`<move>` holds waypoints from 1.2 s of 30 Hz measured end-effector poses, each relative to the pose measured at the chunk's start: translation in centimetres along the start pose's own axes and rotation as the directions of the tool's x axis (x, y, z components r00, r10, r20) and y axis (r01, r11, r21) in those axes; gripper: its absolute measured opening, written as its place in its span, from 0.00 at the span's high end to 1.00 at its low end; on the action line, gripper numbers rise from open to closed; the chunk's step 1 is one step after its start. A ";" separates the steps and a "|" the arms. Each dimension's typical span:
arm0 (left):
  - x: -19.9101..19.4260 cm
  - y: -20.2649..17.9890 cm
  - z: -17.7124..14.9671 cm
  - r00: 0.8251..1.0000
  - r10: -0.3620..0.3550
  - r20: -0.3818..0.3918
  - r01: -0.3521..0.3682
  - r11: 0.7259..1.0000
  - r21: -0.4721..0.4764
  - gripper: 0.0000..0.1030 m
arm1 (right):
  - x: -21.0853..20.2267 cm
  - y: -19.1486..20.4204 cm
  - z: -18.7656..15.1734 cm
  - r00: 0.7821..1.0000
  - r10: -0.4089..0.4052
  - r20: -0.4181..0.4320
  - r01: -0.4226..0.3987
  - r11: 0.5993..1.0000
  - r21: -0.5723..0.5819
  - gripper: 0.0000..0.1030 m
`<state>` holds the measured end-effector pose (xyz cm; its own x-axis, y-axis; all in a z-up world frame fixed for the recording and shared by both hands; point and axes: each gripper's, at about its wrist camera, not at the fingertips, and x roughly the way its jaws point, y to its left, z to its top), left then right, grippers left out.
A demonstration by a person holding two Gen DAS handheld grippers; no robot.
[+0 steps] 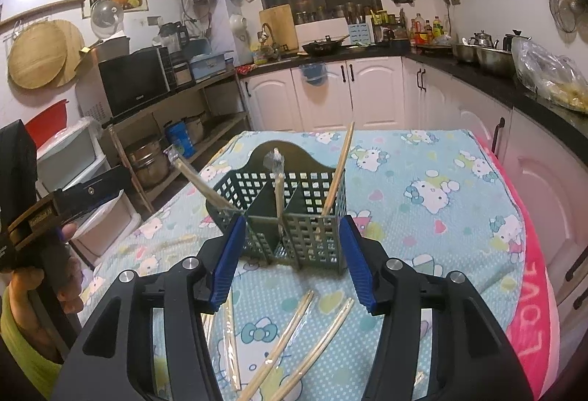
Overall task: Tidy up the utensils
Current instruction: 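Move both open tools down to the loose chopsticks beside the holder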
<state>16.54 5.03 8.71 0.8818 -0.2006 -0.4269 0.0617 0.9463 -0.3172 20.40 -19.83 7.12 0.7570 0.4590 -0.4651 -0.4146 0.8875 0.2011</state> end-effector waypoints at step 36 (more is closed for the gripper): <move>2.9 4.8 -10.3 0.941 0.109 -0.321 -0.118 0.993 -0.008 0.19 | 4.7 1.2 -6.3 0.981 0.010 -0.193 -0.006 1.000 0.019 0.50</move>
<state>14.60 6.35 -2.82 0.6863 -0.1665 -0.7080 -0.0464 0.9614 -0.2711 20.23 -16.84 -0.29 0.6414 0.4513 -0.6205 -0.4100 0.8852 0.2200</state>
